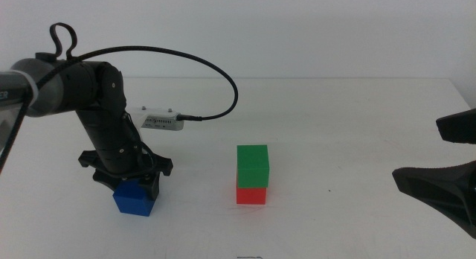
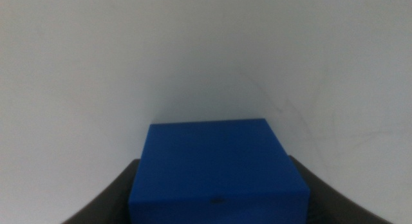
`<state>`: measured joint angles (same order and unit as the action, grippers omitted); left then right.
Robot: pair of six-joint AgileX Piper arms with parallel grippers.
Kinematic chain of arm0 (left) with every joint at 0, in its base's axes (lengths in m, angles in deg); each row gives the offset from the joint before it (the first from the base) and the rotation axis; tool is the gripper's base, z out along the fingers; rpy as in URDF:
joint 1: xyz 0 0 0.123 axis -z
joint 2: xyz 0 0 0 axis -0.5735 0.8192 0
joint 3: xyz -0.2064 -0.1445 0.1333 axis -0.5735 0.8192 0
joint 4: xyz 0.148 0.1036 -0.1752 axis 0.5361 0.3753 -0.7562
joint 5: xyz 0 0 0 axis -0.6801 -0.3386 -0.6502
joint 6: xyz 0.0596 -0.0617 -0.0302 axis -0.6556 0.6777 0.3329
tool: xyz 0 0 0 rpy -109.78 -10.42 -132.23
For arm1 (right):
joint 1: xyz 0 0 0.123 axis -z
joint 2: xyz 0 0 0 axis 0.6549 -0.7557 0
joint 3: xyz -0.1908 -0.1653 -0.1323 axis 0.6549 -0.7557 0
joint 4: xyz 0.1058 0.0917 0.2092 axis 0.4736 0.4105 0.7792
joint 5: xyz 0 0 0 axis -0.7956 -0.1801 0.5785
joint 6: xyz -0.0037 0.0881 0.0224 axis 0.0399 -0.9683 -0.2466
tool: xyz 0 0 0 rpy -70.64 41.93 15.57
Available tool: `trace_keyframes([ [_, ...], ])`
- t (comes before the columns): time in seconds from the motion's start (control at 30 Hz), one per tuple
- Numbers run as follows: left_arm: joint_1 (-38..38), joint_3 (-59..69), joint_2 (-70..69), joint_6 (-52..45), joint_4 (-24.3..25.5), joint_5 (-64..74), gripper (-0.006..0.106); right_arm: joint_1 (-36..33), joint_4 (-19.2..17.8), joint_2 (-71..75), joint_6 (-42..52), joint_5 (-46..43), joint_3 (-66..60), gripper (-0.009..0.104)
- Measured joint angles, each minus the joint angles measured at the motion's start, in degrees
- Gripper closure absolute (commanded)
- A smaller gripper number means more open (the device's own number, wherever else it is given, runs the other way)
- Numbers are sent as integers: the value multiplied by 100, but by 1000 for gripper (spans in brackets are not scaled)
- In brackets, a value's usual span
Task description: Stack red cubes first, then green, then blue cubes in a specific spot.
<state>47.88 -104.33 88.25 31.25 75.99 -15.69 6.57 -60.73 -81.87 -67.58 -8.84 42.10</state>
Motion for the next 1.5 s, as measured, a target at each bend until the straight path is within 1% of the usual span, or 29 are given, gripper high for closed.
trace_keyframes([
  [0.1, 0, 0, -135, 73, -32, 65, 77, 0, 0, 0, 0, 0, 0, 3],
  [0.2, 25, 0, -518, 305, 27, 212, 78, 0, 0, 0, 0, 0, 0, 3],
  [0.33, 186, -179, -1158, 1454, 313, 844, 77, 0, 0, 0, 0, 0, 0, 3],
  [0.4, 458, -418, -1388, 1997, 613, 1257, 77, 0, 0, 0, 0, 0, 0, 3],
  [0.53, 1344, -1157, -1503, 2978, 1357, 1610, 77, 0, 0, 0, 0, 0, 0, 3],
  [0.63, 1952, -1645, -1434, 3611, 1589, 1622, 77, 0, 0, 0, 0, 0, 0, 3],
  [0.77, 2499, -2198, -1127, 4297, 1620, 1681, 77, 0, 0, 0, 0, 0, 0, 3],
  [1.0, 2914, -3079, -373, 4516, 1510, 1708, 77, 0, 0, 0, 0, 0, 0, 3],
  [1.17, 2969, -3315, -75, 4531, 1332, 1702, 77, 0, 0, 0, 0, 0, 0, 3],
  [1.5, 2969, -3360, 241, 4662, 1320, 1716, 77, 0, 0, 0, 0, 0, 0, 3],
])
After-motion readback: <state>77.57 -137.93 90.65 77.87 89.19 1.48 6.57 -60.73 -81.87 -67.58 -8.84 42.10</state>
